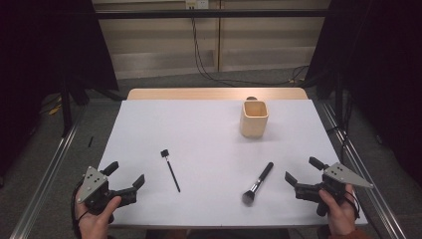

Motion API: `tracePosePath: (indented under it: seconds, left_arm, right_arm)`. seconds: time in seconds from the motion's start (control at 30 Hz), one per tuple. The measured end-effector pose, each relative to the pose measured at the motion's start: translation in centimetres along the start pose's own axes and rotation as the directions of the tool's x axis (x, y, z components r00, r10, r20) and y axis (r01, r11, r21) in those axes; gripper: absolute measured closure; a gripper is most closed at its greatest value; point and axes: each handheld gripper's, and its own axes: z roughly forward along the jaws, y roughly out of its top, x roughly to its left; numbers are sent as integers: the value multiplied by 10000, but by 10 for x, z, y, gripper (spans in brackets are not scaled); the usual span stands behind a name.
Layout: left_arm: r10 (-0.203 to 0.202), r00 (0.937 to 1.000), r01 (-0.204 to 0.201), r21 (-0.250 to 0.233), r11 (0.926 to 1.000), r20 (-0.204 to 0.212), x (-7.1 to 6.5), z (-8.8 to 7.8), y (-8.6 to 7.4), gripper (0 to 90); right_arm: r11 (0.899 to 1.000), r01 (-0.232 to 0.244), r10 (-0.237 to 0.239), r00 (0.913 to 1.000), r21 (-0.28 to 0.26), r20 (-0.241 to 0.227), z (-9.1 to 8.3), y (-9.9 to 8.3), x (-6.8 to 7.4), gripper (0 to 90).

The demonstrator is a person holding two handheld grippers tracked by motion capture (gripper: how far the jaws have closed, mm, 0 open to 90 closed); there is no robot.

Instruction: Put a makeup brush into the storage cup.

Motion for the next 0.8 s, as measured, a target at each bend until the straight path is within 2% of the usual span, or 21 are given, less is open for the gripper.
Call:
tracePosePath:
  seconds: [0.23,0.27,0.33,0.43,0.63,0.8]
  left_arm:
    - [-37,10000,37,-63,10000,-72,3,-1,1,35]
    - [-188,9998,188,9,9998,-7,3,-1,1,35]
    - [-232,9997,232,77,9997,31,3,0,1,35]
    - [-52,9999,51,125,9999,94,1,2,2,35]
    - [-60,9995,53,235,9997,303,-1,7,3,35]
    - [0,9997,-8,309,9995,260,-3,12,8,35]
  right_arm:
    - [10000,16,-16,10000,26,7,-1,0,0,0]
    - [10000,-13,13,10000,35,20,-1,0,0,0]
    - [9999,-14,13,10000,120,96,-1,-1,-1,0]
    - [9999,-93,91,9998,133,157,-1,-1,-1,0]
    - [9999,71,-72,9999,102,80,-2,0,0,0]
    - [9999,116,-116,9999,126,42,-2,0,1,0]
